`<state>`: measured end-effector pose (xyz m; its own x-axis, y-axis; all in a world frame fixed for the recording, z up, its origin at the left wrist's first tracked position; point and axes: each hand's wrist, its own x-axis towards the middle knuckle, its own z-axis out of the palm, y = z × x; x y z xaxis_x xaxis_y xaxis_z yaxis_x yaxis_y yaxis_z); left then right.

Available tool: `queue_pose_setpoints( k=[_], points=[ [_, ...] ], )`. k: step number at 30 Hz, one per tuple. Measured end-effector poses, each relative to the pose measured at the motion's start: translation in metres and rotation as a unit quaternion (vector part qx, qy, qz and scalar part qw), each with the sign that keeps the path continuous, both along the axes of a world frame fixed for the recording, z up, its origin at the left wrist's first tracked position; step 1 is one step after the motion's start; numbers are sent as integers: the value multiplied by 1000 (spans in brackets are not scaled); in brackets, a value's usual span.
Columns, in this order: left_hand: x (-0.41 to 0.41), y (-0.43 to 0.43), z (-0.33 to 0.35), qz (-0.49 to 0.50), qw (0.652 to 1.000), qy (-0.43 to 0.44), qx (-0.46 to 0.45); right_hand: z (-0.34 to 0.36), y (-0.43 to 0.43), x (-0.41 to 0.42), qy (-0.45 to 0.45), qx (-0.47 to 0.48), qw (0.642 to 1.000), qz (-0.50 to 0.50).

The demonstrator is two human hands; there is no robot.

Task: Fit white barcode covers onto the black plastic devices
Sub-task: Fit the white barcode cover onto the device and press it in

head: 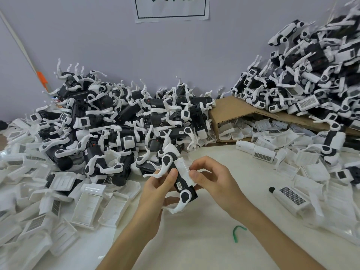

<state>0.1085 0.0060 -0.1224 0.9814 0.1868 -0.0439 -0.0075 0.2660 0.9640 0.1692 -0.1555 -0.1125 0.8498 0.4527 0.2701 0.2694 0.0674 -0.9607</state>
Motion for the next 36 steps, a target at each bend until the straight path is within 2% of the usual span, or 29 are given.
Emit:
queue_pose_setpoints(
  k=[10, 15, 21, 24, 29, 36],
  points=[
    [0, 1, -2, 18, 999, -10, -28, -3, 3, -1, -8, -14, 1000, -5],
    [0, -2, -2, 39, 999, -3, -16, -2, 4, -2, 42, -5, 999, 4],
    [1, -7, -3, 46, 998, -18, 47, -1, 5, -5, 82, -2, 995, 57],
    [-1, -9, -4, -3, 996, -47, 77, 2, 3, -4, 82, 2, 994, 68],
    [-3, -16, -6, -65, 972, -116, 194, 4, 1, -5, 84, -3, 994, 70],
    [-8, -16, -10, -75, 958, -134, 242, 4, 1, -7, 111, -36, 986, 118]
  ],
)
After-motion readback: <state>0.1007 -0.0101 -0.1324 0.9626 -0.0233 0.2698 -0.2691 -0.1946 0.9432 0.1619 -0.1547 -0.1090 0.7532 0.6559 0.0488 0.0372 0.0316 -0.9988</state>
